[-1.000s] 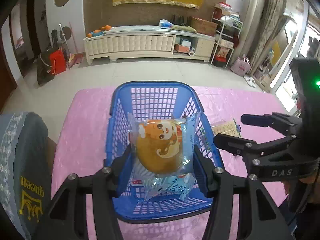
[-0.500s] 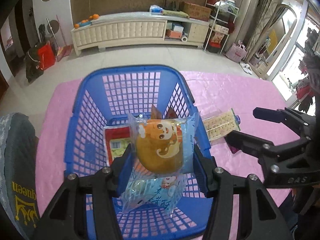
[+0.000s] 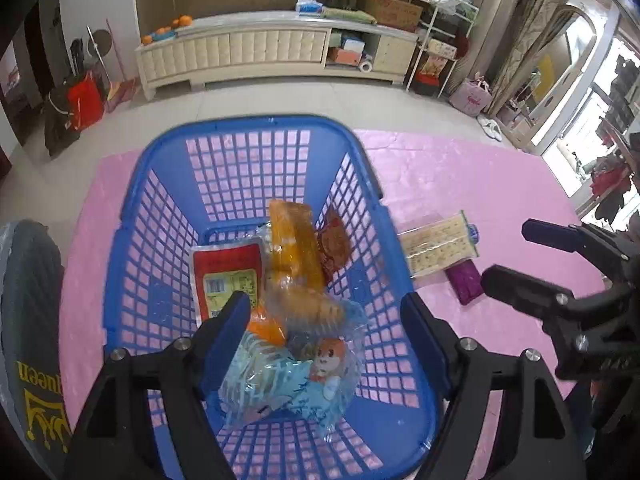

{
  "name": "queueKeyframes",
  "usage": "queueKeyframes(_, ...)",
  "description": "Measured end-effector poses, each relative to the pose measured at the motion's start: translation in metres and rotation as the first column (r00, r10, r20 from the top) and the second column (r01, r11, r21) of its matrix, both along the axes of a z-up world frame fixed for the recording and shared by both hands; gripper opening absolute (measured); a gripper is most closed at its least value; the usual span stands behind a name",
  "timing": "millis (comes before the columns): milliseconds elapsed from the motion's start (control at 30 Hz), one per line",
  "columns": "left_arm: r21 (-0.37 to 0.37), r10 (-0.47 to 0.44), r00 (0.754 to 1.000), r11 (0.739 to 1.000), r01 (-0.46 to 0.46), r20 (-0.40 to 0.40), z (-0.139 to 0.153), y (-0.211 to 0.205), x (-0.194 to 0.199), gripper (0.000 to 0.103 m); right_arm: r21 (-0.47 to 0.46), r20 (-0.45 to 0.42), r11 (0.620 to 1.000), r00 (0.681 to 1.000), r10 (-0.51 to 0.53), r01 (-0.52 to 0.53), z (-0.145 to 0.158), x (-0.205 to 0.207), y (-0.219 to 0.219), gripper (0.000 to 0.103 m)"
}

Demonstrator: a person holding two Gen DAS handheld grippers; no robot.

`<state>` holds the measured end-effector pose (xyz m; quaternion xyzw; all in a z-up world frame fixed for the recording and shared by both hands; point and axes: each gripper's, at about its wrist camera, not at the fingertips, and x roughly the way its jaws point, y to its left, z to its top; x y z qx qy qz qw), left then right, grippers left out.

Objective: Organize snacks
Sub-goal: 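Open the left tool over the basket and withdraw both tools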

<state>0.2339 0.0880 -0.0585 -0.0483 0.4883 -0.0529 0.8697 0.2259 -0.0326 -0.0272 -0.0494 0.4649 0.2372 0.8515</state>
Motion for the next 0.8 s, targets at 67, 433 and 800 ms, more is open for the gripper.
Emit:
queueKeyframes(67,0.012,-0.003,1.0,1.0,0.002,0.023,0.011,-0.002,-0.01,0.077,0.022,0.0,1.0,1.0,-0.005,0.005,0.007,-0.004,-0.005,0.092)
queueKeyframes(433,0.081,-0.048,0.99,0.996,0.038,0.13,0.059,-0.035,-0.057,0.082,0.061,0.056,0.997,0.998,-0.042,0.038,0.047,-0.048,-0.043,0.092)
queueKeyframes(800,0.131,-0.137,0.973,0.985,0.114,0.187,0.074,-0.09,-0.084,0.082,0.037,0.112,0.997,0.991,-0.067,0.063,0.06,-0.084,-0.094,0.092)
